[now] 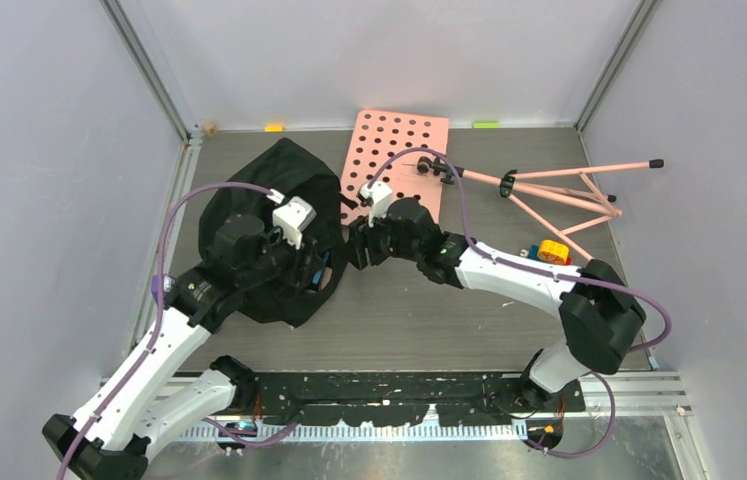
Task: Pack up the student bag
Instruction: Place the stationery in the student bag, then zip the student bag at the center of the board.
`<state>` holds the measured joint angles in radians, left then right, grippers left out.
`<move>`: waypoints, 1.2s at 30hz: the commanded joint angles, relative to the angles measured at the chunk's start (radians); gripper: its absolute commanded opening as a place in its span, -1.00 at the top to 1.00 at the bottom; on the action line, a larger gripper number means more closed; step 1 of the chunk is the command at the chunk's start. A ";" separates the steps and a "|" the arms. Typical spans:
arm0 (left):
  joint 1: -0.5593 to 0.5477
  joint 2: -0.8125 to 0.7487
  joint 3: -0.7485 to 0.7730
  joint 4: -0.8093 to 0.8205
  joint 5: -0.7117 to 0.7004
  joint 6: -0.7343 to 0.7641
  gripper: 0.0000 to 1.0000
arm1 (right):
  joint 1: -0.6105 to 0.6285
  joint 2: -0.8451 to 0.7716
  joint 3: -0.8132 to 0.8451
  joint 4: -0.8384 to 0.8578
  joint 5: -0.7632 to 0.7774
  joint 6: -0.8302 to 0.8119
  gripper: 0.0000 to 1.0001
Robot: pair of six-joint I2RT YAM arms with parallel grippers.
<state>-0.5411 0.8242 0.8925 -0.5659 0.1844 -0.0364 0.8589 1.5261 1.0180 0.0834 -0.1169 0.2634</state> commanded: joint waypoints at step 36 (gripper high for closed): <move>0.000 -0.016 -0.006 0.060 -0.039 0.008 -0.18 | 0.080 0.146 0.023 0.215 -0.256 0.121 0.99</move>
<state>-0.5411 0.8124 0.8837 -0.5419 0.1528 -0.0360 0.8894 1.7218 1.0542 0.2707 -0.3542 0.3519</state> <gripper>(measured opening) 0.589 0.028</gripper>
